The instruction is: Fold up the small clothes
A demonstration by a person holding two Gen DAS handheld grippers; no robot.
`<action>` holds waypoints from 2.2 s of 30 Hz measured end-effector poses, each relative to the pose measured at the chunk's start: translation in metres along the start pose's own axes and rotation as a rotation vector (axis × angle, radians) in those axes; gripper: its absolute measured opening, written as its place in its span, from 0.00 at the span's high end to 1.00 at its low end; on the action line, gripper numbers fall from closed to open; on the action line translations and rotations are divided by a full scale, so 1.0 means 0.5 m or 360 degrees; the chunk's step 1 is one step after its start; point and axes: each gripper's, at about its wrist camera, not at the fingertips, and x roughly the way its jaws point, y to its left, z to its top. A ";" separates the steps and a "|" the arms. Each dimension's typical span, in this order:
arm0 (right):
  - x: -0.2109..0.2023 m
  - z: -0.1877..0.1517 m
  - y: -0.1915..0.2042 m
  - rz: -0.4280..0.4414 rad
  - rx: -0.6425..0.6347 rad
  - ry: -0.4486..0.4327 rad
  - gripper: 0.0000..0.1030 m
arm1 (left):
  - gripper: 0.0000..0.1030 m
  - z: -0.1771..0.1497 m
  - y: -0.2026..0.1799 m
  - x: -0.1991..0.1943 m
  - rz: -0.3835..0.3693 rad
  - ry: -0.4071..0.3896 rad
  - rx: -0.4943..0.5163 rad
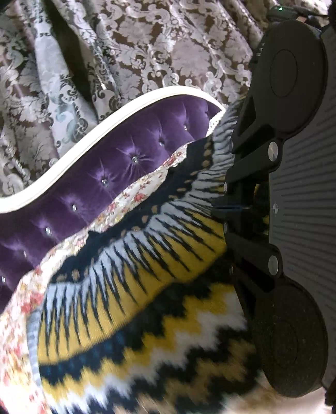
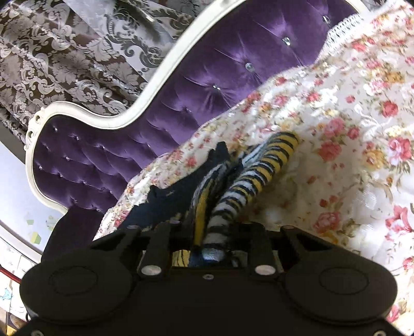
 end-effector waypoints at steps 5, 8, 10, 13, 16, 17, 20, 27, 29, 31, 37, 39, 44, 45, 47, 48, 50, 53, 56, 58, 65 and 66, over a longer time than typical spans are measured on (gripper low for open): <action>0.009 0.007 0.054 0.0004 -0.0045 -0.0011 0.70 | 0.98 -0.028 0.001 -0.024 0.0028 0.0012 0.0063; 0.024 0.018 0.111 0.0010 -0.0125 0.0026 0.70 | 0.98 -0.037 -0.001 -0.029 0.0021 0.0023 0.0089; 0.037 0.021 0.154 0.0036 -0.0166 0.0060 0.70 | 0.98 -0.038 0.004 -0.034 -0.0001 0.0040 0.0063; 0.066 0.021 0.226 0.0083 -0.0238 0.0123 0.70 | 0.98 -0.035 0.019 -0.042 -0.0045 0.0064 -0.0015; 0.103 0.008 0.296 0.0147 -0.0284 0.0198 0.71 | 0.98 -0.035 0.040 -0.053 -0.0085 0.0094 -0.0099; 0.120 0.000 0.318 0.0159 -0.0303 0.0233 0.71 | 0.98 -0.034 0.049 -0.058 -0.0100 0.0106 -0.0139; 0.178 -0.034 0.378 0.0148 -0.0385 0.0336 0.71 | 0.98 -0.034 0.073 -0.070 -0.0144 0.0131 -0.0233; 0.305 -0.137 0.455 0.0020 -0.0548 0.0571 0.68 | 0.98 -0.037 0.113 -0.108 -0.0206 0.0172 -0.0352; 0.322 -0.158 0.471 0.0023 -0.0594 0.0625 0.58 | 0.98 -0.039 0.120 -0.120 -0.0209 0.0195 -0.0356; 0.322 -0.165 0.479 0.0120 -0.0564 0.0641 0.54 | 0.98 -0.041 0.125 -0.132 -0.0208 0.0210 -0.0353; 0.262 -0.159 0.495 0.0321 -0.0495 0.0577 0.54 | 0.98 -0.048 0.119 -0.167 -0.0121 0.0281 -0.0247; 0.227 -0.150 0.480 0.0312 -0.0503 0.0526 0.53 | 0.97 -0.047 0.114 -0.179 -0.0099 0.0308 -0.0200; 0.146 -0.143 0.415 0.0124 -0.0577 0.0377 0.46 | 0.89 -0.040 0.094 -0.222 -0.0033 0.0414 0.0028; 0.131 -0.146 0.401 0.0077 -0.0604 0.0348 0.46 | 0.87 -0.036 0.089 -0.233 -0.0029 0.0422 0.0073; 0.101 -0.157 0.374 -0.0018 -0.0666 0.0288 0.43 | 0.75 -0.021 0.075 -0.253 -0.0028 0.0390 0.0165; 0.088 -0.162 0.363 -0.0056 -0.0701 0.0261 0.39 | 0.67 -0.011 0.073 -0.268 -0.0024 0.0360 0.0212; 0.065 -0.182 0.347 -0.0131 -0.0798 0.0205 0.35 | 0.58 0.013 0.063 -0.295 -0.0025 0.0274 0.0282; 0.039 -0.214 0.338 -0.0185 -0.0915 0.0112 0.32 | 0.46 0.068 0.033 -0.324 -0.0017 0.0113 0.0398; 0.019 -0.254 0.346 -0.0191 -0.1044 0.0014 0.23 | 0.25 0.122 0.006 -0.328 0.0027 -0.0053 0.0529; 0.018 -0.279 0.364 -0.0184 -0.1152 -0.0031 0.19 | 0.24 0.153 -0.001 -0.308 0.0053 -0.0075 0.0553; 0.046 -0.376 0.438 -0.0118 -0.1587 -0.0128 0.12 | 0.20 0.237 0.040 -0.216 0.0126 0.0150 0.0591; 0.054 -0.390 0.447 -0.0113 -0.1636 -0.0132 0.13 | 0.20 0.244 0.048 -0.203 0.0147 0.0182 0.0576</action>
